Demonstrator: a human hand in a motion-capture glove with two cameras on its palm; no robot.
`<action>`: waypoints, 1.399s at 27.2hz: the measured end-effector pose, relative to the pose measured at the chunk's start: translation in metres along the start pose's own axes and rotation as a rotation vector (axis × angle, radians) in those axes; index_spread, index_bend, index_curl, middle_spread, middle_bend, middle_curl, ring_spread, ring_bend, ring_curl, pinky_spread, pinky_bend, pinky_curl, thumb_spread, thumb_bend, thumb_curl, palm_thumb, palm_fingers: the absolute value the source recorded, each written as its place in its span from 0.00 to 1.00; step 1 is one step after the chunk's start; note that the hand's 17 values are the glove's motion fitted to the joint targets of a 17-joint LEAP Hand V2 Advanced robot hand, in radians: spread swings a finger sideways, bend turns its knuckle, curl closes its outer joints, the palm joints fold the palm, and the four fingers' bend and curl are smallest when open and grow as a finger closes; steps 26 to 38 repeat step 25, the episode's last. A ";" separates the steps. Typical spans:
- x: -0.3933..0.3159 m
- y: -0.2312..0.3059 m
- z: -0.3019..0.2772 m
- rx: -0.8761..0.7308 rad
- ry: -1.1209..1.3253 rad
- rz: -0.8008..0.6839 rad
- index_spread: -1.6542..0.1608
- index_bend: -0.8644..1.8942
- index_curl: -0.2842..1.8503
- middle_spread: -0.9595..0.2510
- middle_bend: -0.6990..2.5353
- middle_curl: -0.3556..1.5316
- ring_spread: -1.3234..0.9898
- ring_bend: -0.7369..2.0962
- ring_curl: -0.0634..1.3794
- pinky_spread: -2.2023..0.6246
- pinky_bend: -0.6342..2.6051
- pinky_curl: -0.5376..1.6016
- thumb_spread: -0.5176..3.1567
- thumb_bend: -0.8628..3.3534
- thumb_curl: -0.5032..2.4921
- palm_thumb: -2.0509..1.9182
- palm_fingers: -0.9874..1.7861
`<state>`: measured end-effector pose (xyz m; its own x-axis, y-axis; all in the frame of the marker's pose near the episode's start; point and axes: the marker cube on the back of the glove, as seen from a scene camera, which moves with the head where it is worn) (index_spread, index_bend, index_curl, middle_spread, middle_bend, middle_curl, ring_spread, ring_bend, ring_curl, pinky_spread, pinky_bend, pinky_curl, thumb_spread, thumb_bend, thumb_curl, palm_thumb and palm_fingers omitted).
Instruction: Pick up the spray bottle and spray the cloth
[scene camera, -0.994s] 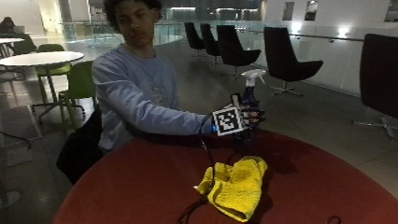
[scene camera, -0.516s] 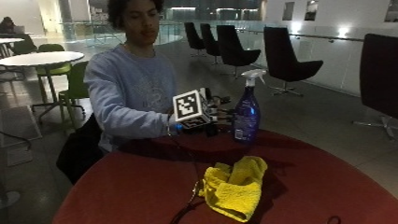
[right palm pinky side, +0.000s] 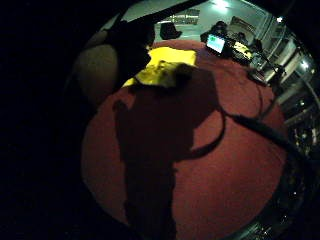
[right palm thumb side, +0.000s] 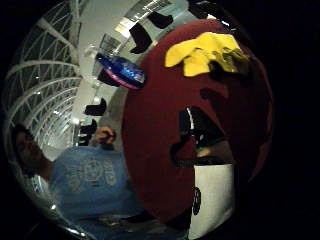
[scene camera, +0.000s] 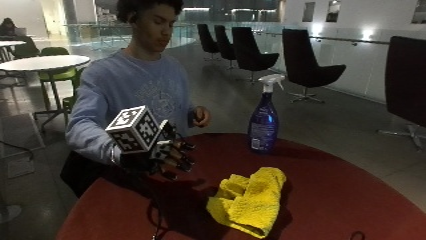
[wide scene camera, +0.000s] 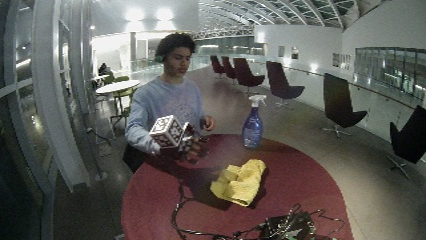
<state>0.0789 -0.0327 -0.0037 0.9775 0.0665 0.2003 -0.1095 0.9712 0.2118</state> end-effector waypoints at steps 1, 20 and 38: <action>0.008 0.006 0.000 -0.006 0.030 0.006 0.70 0.36 0.22 0.79 0.34 0.40 0.59 0.45 0.24 0.87 0.35 0.40 0.42 0.20 0.34 0.72 0.51; 0.029 0.021 0.000 -0.032 0.123 -0.019 0.70 0.36 0.23 0.77 0.33 0.39 0.58 0.43 0.25 0.87 0.32 0.40 0.43 0.20 0.34 0.73 0.54; 0.027 0.020 -0.001 -0.026 0.116 -0.018 0.70 0.36 0.23 0.77 0.33 0.39 0.58 0.43 0.25 0.87 0.31 0.40 0.43 0.20 0.34 0.73 0.54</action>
